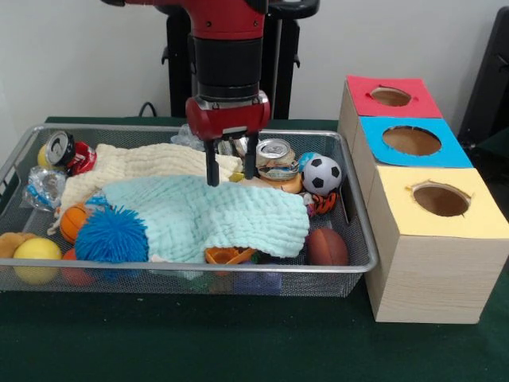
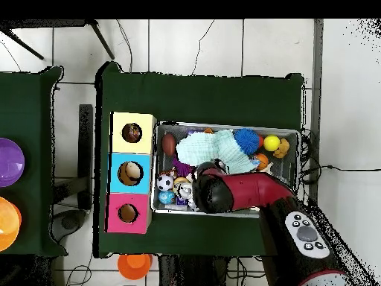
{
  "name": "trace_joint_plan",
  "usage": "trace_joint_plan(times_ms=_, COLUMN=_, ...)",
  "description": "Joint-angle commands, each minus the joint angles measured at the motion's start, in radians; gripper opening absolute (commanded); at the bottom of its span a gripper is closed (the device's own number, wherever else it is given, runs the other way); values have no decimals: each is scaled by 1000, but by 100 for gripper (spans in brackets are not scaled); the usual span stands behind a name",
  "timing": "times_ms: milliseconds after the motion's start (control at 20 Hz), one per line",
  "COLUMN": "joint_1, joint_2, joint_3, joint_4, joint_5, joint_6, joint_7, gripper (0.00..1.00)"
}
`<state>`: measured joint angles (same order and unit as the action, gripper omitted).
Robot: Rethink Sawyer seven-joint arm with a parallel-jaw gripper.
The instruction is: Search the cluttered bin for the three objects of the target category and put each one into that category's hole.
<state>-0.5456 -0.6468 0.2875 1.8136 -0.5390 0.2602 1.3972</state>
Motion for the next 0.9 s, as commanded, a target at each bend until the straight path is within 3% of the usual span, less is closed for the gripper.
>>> trace_joint_plan(times_ms=50, joint_1=13, joint_2=144, joint_3=-11, joint_4=-21, joint_5=-103, joint_6=-85, joint_7=60, gripper=100)
trace_joint_plan(times_ms=450, joint_1=80, joint_2=208, joint_3=-75, joint_4=-89, joint_5=-137, joint_6=-105, joint_7=87, gripper=100)
trace_joint_plan(times_ms=900, joint_1=95, joint_2=201, joint_3=-94, joint_4=-90, joint_5=-133, joint_6=-90, joint_7=64, gripper=100)
